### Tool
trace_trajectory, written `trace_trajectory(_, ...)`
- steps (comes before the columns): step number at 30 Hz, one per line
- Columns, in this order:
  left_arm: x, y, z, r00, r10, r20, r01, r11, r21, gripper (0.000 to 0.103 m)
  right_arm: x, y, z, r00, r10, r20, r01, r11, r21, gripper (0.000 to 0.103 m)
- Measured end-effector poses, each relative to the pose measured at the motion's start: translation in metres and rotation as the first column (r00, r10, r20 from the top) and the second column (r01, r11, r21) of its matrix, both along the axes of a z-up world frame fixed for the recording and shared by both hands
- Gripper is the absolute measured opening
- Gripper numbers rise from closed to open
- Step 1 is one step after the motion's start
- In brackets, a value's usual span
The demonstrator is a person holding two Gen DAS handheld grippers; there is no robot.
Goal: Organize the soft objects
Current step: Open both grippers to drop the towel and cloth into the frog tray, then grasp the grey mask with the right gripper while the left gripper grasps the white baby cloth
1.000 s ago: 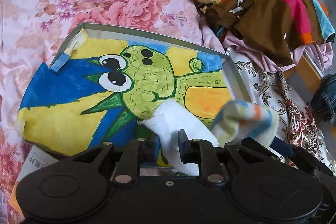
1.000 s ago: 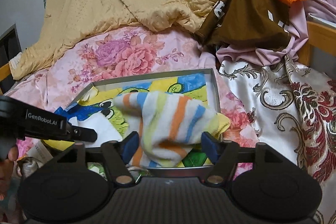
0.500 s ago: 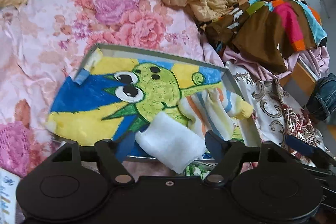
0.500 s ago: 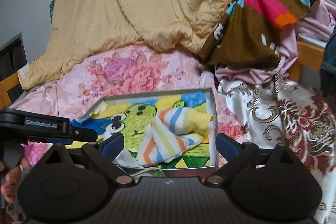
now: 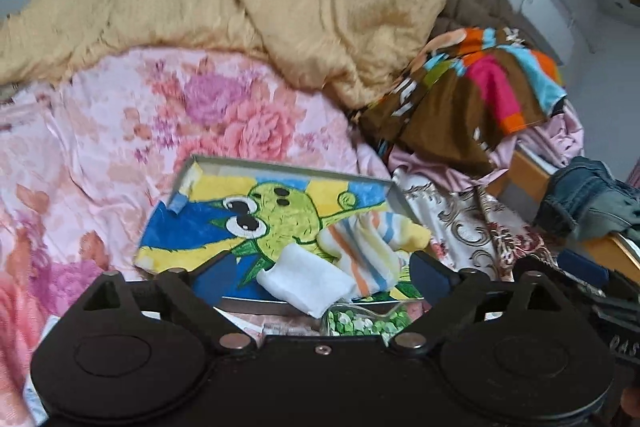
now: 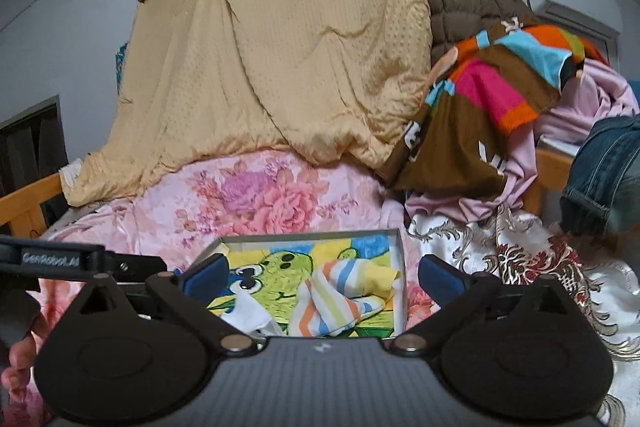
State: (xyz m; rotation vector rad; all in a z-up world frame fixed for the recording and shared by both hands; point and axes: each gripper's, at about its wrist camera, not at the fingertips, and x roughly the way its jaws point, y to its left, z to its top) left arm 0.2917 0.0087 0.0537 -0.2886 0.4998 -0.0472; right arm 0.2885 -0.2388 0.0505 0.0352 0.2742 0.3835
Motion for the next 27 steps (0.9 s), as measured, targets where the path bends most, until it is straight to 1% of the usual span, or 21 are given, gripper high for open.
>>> trace_trajectory(3, -0.026, -0.003, 0.006, 0.999, -0.006, 0.042, 0.005, 1.000, 0.026, 0.098, -0.021, -0.001, 0.004, 1.000, 0.002, 0.022, -0.002, 1.000, 0.008, 0.103)
trace_trajectory(10, -0.081, -0.007, 0.012, 0.994, -0.016, 0.104, 0.012, 0.999, 0.044, 0.100, -0.073, -0.001, 0.005, 0.997, 0.012, 0.073, -0.011, 1.000, -0.008, 0.103)
trace_trajectory(16, -0.116, -0.003, 0.009, 0.993, -0.006, 0.116, 0.003, 0.999, 0.034, 0.102, -0.113, -0.004, 0.001, 0.994, -0.002, 0.105, 0.002, 1.000, 0.001, 0.103)
trace_trajectory(19, -0.135, -0.001, 0.006, 0.991, -0.003, 0.130, -0.003, 0.999, 0.052, 0.102, -0.130, -0.008, -0.002, 0.993, -0.011, 0.116, 0.011, 1.000, -0.004, 0.103)
trace_trajectory(23, -0.158, 0.002, -0.002, 0.991, -0.011, 0.130, 0.002, 0.998, 0.065, 0.102, -0.148, -0.012, -0.008, 0.995, -0.014, 0.104, 0.016, 1.000, -0.015, 0.103)
trace_trajectory(27, -0.175, 0.007, -0.013, 0.993, -0.019, 0.115, 0.010, 0.997, 0.071, 0.102, -0.162, -0.012, -0.017, 0.997, -0.013, 0.072, 0.017, 0.999, -0.047, 0.103)
